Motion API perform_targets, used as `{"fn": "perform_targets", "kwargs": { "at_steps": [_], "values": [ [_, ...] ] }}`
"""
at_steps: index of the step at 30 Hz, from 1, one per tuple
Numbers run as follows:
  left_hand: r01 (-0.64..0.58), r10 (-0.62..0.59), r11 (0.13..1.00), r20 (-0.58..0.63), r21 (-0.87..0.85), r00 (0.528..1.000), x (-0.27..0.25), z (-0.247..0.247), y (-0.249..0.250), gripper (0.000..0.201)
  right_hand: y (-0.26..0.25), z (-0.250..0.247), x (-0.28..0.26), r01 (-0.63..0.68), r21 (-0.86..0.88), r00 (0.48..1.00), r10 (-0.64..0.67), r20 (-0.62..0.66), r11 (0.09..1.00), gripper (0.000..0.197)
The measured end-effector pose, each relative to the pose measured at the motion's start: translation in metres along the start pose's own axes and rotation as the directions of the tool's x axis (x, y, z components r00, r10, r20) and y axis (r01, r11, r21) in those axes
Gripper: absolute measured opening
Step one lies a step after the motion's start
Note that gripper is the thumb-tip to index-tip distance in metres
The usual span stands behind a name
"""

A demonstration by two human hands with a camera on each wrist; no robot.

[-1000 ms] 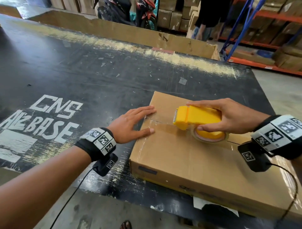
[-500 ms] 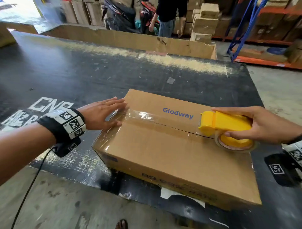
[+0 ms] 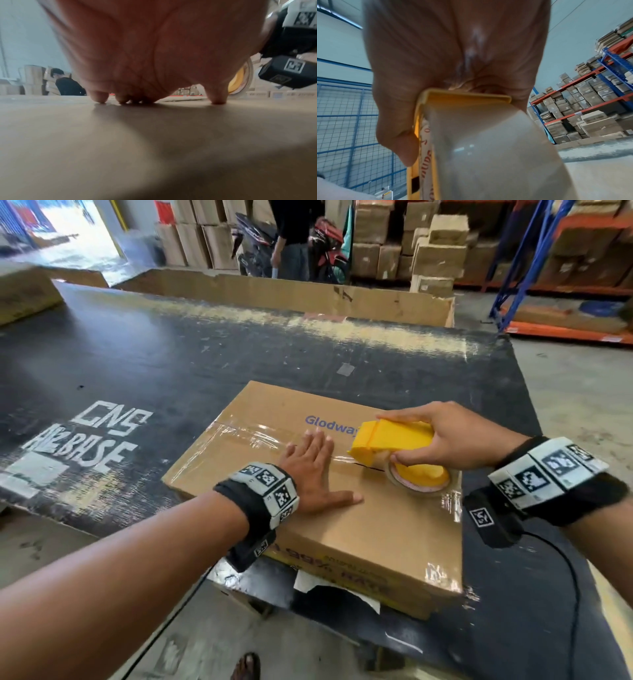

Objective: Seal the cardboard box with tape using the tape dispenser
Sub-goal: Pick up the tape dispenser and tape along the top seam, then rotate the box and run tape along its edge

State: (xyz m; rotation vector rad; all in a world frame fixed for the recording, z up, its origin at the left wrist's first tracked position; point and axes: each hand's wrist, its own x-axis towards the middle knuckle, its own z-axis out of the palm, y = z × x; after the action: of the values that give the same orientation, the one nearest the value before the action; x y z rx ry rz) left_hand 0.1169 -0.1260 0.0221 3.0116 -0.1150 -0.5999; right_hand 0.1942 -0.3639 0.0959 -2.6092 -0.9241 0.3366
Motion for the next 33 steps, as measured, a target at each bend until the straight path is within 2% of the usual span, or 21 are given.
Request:
{"fn": "perform_targets", "kwargs": {
  "at_steps": [3, 6, 11, 14, 18, 22, 25, 26, 28, 30, 32, 33],
  "values": [
    [0.005, -0.005, 0.999, 0.01, 0.045, 1.0, -0.001, -0.001, -0.002, 0.125, 0.002, -0.005, 0.001, 0.007, -0.015, 1.0, -0.007, 0.025, 1.0, 0.077],
    [0.004, -0.005, 0.998, 0.02, 0.066, 1.0, -0.001, -0.002, -0.002, 0.124, 0.021, -0.019, -0.016, 0.015, -0.034, 0.997, -0.013, 0.078, 0.999, 0.085],
    [0.004, -0.005, 0.998, 0.009, 0.07, 1.0, -0.002, -0.001, -0.001, 0.124, 0.097, -0.049, -0.101, -0.025, 0.075, 0.993, 0.017, 0.114, 0.997, 0.079],
    [0.001, -0.002, 0.997, 0.014, 0.071, 1.0, -0.002, -0.001, 0.0, 0.125, 0.128, -0.049, -0.14, -0.049, 0.093, 0.994, 0.039, 0.105, 0.994, 0.077],
    [-0.013, 0.011, 0.997, 0.018, 0.074, 1.0, -0.002, -0.001, -0.001, 0.134, 0.13, -0.031, -0.144, -0.087, 0.094, 0.984, 0.07, 0.163, 0.992, 0.067],
    [-0.024, 0.023, 0.998, 0.027, 0.066, 0.999, -0.003, -0.001, -0.003, 0.135, 0.139, -0.003, -0.115, -0.138, 0.017, 0.96, 0.129, 0.248, 0.99, 0.061],
    [-0.017, 0.016, 0.999, 0.025, 0.049, 1.0, -0.005, -0.001, -0.002, 0.136, 0.165, 0.022, -0.121, -0.222, -0.204, 0.877, 0.287, 0.387, 0.954, 0.066],
    [-0.026, 0.024, 0.998, 0.048, 0.058, 0.999, -0.004, -0.001, -0.002, 0.136, 0.17, 0.028, -0.134, -0.274, -0.149, 0.86, 0.311, 0.404, 0.95, 0.057],
    [-0.002, 0.0, 0.999, 0.051, 0.044, 0.999, -0.002, -0.006, -0.002, 0.136, 0.182, 0.022, -0.142, -0.288, 0.072, 0.91, 0.25, 0.331, 0.955, 0.047],
    [-0.041, 0.037, 0.998, 0.062, 0.056, 0.997, -0.002, -0.016, 0.009, 0.13, 0.179, 0.013, -0.15, -0.26, 0.237, 0.956, 0.215, 0.2, 0.936, 0.053],
    [-0.182, 0.188, 0.973, -0.029, 0.145, 0.982, 0.004, -0.029, 0.029, 0.114, 0.171, 0.005, -0.152, -0.219, 0.33, 0.976, 0.205, 0.079, 0.918, 0.058],
    [-0.28, 0.296, 0.942, -0.064, 0.186, 0.953, 0.006, -0.037, 0.045, 0.102, 0.168, 0.004, -0.153, -0.194, 0.36, 0.98, 0.199, 0.024, 0.913, 0.06]
  ]
}}
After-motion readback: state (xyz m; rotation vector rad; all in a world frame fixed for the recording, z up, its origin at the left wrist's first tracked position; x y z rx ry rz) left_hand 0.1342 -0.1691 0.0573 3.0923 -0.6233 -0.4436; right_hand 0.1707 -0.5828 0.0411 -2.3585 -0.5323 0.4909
